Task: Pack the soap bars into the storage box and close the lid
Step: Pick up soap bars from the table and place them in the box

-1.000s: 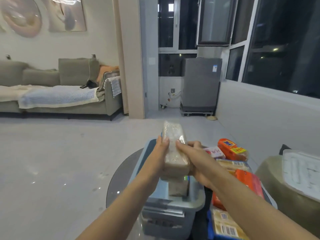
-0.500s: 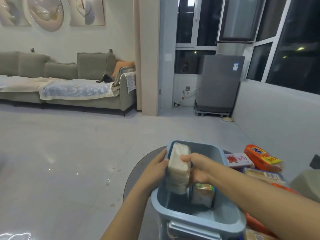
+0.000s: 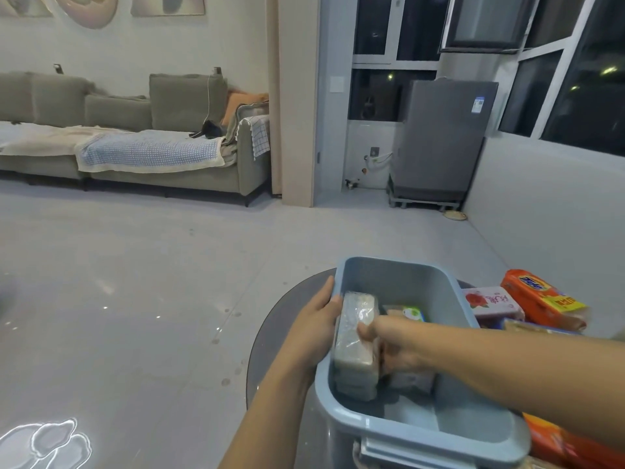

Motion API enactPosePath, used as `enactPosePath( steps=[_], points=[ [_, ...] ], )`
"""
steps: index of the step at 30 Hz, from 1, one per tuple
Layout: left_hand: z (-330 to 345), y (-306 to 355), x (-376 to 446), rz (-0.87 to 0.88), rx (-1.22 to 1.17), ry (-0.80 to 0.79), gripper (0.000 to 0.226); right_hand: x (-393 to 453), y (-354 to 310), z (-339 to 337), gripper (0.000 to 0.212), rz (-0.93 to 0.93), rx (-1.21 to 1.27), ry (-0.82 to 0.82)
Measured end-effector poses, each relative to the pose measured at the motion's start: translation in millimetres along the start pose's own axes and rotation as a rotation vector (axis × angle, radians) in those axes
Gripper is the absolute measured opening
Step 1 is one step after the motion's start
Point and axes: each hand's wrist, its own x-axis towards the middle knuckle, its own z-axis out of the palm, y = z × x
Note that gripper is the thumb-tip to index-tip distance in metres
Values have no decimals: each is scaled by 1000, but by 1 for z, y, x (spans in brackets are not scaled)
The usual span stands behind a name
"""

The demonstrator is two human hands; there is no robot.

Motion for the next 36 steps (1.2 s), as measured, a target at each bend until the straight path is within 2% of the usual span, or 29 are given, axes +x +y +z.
enactPosePath(
  steps=[8,10,14,18,20,22,24,26,29,36],
  points=[
    [1,1,0,7,-30,57,35,-2,-6,7,26,37,-116,30],
    [0,2,-1,8,-18,72,39,-7,-9,8,29,1,-274,47],
    [1,6,-7,14,-4,73,41,-19,-14,6,37,-141,-813,93],
    [3,10,-12,-2,3,78,33,-28,-19,-4,26,-297,-1072,192],
    [4,10,-13,13,0,69,33,-28,-21,-10,35,-358,-1100,213],
    [5,11,-15,27,-17,62,37,-28,-20,-13,64,-361,-1160,186],
    [5,10,-16,16,-37,51,38,-27,-16,-15,80,-353,-1285,152],
    [5,10,-17,11,-31,43,37,-23,-13,-14,68,-383,-1374,137],
    [4,9,-15,17,-35,42,38,-18,-11,-12,47,-415,-1331,164],
    [5,16,-20,14,3,104,35,-21,-10,-14,45,-432,-1259,210]
  ],
)
